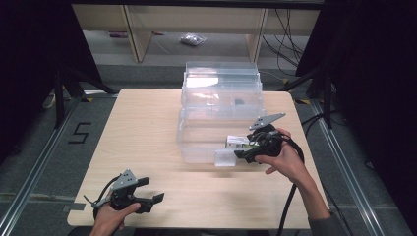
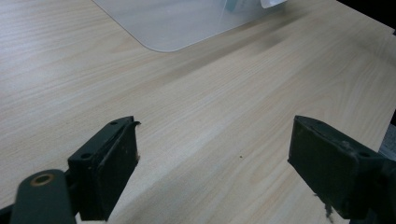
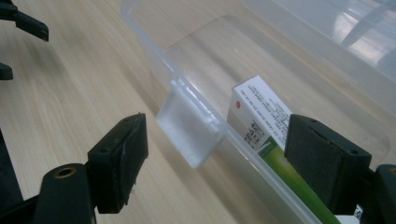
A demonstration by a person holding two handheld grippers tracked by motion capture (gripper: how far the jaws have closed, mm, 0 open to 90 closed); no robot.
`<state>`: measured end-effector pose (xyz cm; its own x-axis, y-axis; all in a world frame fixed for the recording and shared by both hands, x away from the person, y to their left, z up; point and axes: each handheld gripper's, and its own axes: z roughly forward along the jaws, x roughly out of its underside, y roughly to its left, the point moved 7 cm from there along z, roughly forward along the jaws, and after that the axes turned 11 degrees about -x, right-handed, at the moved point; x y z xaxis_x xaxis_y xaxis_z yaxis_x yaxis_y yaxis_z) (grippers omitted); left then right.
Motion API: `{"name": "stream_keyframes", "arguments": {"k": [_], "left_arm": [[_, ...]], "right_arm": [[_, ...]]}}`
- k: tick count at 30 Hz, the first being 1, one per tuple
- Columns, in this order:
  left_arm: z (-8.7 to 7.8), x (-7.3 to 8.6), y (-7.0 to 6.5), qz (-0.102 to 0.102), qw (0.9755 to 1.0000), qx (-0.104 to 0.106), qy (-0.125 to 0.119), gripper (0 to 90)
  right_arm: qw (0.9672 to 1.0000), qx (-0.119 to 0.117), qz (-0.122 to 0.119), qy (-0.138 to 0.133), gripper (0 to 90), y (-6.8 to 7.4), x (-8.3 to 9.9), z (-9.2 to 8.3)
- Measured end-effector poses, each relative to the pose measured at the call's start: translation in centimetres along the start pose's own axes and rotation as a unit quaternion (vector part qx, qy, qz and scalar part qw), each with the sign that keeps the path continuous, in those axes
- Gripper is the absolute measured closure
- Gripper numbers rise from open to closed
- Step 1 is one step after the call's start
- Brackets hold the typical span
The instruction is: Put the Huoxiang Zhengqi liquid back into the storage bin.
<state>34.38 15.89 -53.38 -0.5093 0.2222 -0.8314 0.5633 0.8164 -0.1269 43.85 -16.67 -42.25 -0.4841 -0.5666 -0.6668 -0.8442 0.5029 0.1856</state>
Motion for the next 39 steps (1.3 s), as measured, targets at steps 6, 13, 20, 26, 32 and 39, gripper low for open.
{"name": "stream_keyframes", "arguments": {"k": [6, 13, 20, 26, 32, 39], "left_arm": [[0.1, 0.0, 0.0, 0.001, 1.0, 0.002, 0.0, 14.9], [0.0, 0.0, 0.0, 0.001, 1.0, 0.003, -0.004, 15.0], [0.0, 0.0, 0.0, 0.002, 1.0, 0.0, -0.003, 15.0], [0.0, 0.1, 0.1, 0.002, 1.0, 0.001, 0.001, 15.0], [0.0, 0.0, 0.0, 0.0, 1.0, 0.002, -0.002, 15.0], [0.0, 0.0, 0.1, 0.001, 1.0, 0.004, 0.0, 15.0]], "right_arm": [[0.9999, -0.008, -0.007, 0.0, 21.8, 0.7, 0.4, 0.3], [0.9998, -0.004, -0.017, 0.0, 21.6, 1.2, 0.7, 0.8], [0.9999, -0.008, -0.005, 0.0, 21.6, 1.9, 0.9, 1.3], [0.9999, -0.016, 0.002, 0.0, 21.6, 2.4, 1.3, 1.7], [0.9997, -0.02, -0.009, -0.008, 21.7, 2.6, 1.6, 2.1], [0.9996, -0.027, 0.0, -0.003, 21.7, 2.7, 2.2, 2.4]]}}
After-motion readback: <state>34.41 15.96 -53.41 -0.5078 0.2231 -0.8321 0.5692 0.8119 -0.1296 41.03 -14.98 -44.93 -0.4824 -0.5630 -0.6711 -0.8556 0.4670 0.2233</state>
